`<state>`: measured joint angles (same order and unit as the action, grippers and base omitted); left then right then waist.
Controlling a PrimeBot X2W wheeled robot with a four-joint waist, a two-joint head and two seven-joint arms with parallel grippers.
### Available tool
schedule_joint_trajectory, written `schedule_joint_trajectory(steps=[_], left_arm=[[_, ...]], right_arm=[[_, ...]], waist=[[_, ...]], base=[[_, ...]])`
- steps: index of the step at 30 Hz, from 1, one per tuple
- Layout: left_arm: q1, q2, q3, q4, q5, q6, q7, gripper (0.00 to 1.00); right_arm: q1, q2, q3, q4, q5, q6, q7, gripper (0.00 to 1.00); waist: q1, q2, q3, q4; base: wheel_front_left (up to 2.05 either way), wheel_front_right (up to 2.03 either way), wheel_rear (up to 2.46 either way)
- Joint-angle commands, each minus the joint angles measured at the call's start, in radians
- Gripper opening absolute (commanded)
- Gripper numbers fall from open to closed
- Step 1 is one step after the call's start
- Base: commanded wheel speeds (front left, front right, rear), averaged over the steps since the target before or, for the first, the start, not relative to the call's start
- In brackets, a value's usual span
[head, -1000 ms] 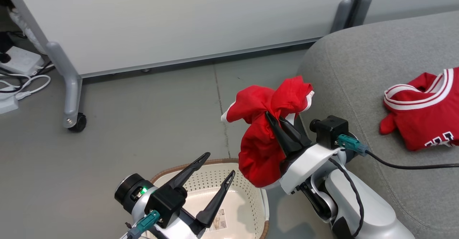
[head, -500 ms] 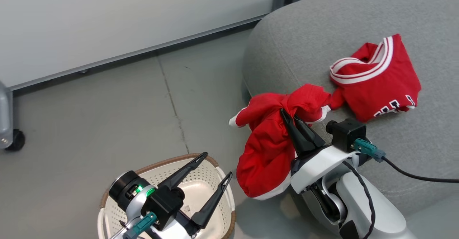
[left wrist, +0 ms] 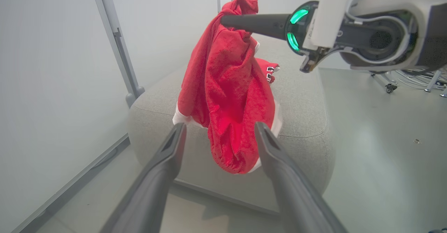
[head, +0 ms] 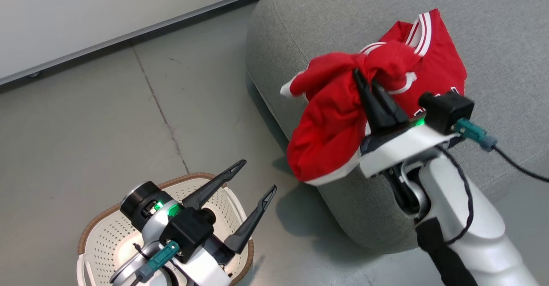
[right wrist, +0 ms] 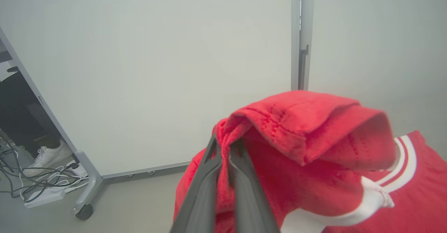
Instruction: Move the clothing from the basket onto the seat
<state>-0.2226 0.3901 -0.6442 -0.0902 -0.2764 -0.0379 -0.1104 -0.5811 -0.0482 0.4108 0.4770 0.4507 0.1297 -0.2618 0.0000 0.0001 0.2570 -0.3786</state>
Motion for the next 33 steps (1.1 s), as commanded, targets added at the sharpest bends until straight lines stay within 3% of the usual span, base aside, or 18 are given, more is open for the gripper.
schedule_joint_trajectory(steps=[1, 11, 16, 22, 29, 30, 31, 32, 33], left_arm=[[-0.027, 0.01, 0.014, -0.014, 0.007, 0.004, -0.005, 1.0], [-0.103, 0.063, 0.07, -0.074, 0.021, 0.008, -0.01, 1.0], [-0.136, 0.075, 0.071, -0.098, 0.029, -0.005, -0.007, 1.0], [-0.18, 0.092, 0.06, -0.119, 0.039, -0.026, -0.012, 1.0], [-0.185, 0.113, 0.062, -0.121, 0.034, -0.031, -0.008, 1.0], [-0.186, 0.115, 0.063, -0.121, 0.033, -0.031, -0.008, 1.0], [-0.187, 0.117, 0.063, -0.12, 0.032, -0.031, -0.008, 1.0], [-0.188, 0.118, 0.063, -0.119, 0.031, -0.031, -0.006, 1.0], [-0.19, 0.119, 0.061, -0.118, 0.031, -0.032, -0.005, 1.0]], right_arm=[[-0.058, -0.005, -0.032, -0.006, -0.01, 0.002, -0.006, 0.0], [-0.351, -0.006, -0.273, -0.006, -0.092, 0.002, -0.004, 0.0], [-0.419, -0.004, -0.417, 0.044, -0.136, 0.002, -0.004, 0.0], [-0.39, -0.019, -0.661, 0.203, -0.223, 0.002, -0.004, 0.0], [-0.331, -0.007, -0.8, 0.314, -0.247, 0.002, -0.004, 0.0], [-0.332, -0.007, -0.806, 0.325, -0.242, 0.002, -0.004, 0.15], [-0.332, -0.007, -0.811, 0.334, -0.241, 0.002, -0.004, 0.5], [-0.334, -0.006, -0.817, 0.346, -0.237, 0.002, -0.004, 1.0], [-0.338, -0.005, -0.815, 0.358, -0.233, 0.002, -0.004, 1.0]], waist=[[0.0, -0.0001, 0.026, -0.009], [0.0, -0.0001, 0.127, -0.011], [0.0, -0.0001, 0.174, 0.006], [0.0, -0.0001, 0.258, 0.04], [0.0, -0.0001, 0.298, 0.029], [0.0, -0.0001, 0.299, 0.025], [0.0, -0.0001, 0.299, 0.022], [0.0, -0.0001, 0.298, 0.019], [0.0, -0.0001, 0.295, 0.017]], base=[[0.0, 0.0, 0.0], [0.0, 0.0, 0.0], [0.0, 0.0, 0.0], [0.0, 0.0, 0.0], [0.0, 0.0, 0.0], [0.0, 0.0, 0.0], [0.0, 0.0, 0.0], [0.0, 0.0, 0.0], [0.0, 0.0, 0.0]])
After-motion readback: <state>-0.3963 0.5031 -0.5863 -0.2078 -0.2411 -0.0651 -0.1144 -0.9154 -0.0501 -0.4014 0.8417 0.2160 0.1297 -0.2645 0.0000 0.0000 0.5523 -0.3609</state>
